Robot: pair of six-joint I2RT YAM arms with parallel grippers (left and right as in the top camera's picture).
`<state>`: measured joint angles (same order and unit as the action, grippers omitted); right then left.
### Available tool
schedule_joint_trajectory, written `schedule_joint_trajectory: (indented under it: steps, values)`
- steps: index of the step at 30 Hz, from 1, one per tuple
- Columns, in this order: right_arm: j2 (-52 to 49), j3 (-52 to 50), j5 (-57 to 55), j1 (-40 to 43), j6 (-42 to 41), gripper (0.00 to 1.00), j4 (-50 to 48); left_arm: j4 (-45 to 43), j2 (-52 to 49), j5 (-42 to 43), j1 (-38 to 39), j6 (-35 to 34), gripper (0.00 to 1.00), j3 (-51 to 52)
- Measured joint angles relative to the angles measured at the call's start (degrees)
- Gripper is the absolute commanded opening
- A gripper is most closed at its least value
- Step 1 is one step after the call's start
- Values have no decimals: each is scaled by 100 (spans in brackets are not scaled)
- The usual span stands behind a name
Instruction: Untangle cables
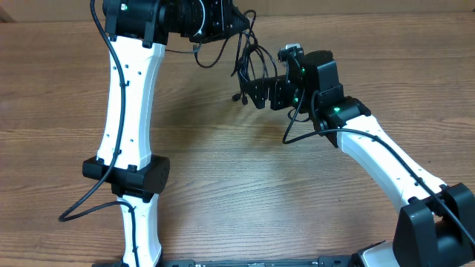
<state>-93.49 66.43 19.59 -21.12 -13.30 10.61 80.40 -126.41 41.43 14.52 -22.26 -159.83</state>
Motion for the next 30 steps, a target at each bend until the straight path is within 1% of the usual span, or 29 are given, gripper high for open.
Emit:
schedule_joint_trajectory:
  steps: [5,8,13,17,24,30]
  values:
    - [0,0,304,-2,2,99,-546,146,0,-140,0,17,4,0]
    - [0,0,424,-9,7,97,-535,177,0,-162,0,20,4,0]
    - [-11,0,505,-35,0,96,-498,179,0,-181,0,33,4,0]
    - [-127,0,382,-35,-94,96,-522,179,0,-181,0,33,4,0]
    - [-529,0,94,-35,-546,90,-699,177,0,-181,0,33,4,0]
    - [-601,0,-20,-31,-684,90,-1123,203,0,-184,0,79,4,0]
